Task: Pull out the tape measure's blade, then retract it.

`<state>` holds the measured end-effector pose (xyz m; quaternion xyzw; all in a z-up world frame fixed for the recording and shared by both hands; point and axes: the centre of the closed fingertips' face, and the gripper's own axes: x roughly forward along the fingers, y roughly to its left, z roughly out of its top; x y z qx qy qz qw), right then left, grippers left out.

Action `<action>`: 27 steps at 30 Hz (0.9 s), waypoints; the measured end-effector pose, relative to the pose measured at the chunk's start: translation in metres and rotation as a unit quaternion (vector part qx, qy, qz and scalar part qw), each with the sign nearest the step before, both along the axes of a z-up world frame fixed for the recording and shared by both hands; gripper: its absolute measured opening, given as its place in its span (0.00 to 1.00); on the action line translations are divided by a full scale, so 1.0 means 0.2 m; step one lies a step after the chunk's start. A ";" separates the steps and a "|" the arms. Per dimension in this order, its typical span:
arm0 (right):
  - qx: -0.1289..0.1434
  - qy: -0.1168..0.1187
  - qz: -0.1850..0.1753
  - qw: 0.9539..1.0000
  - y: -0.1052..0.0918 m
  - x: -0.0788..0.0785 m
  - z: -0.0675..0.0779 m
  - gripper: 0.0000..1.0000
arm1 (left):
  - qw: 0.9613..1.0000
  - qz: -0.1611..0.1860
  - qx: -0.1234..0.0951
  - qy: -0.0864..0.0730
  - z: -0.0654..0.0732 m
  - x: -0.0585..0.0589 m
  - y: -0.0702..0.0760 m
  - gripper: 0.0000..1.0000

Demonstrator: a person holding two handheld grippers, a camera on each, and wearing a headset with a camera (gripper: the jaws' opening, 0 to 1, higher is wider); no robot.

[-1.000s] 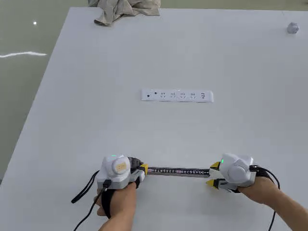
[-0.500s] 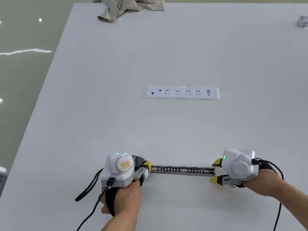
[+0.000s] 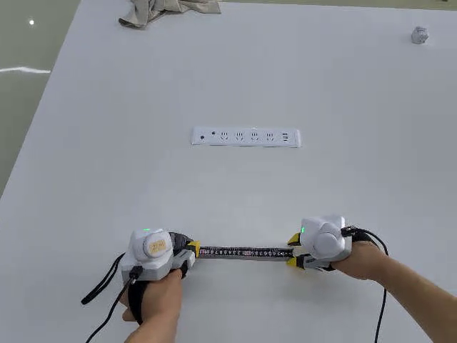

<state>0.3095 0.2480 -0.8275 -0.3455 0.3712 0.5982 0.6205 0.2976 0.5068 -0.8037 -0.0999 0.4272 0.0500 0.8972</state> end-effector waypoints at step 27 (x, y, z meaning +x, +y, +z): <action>0.002 -0.003 0.001 1.000 0.00 -0.01 0.00 0.15 | 1.000 -0.003 0.009 -0.009 0.00 0.00 0.00 0.66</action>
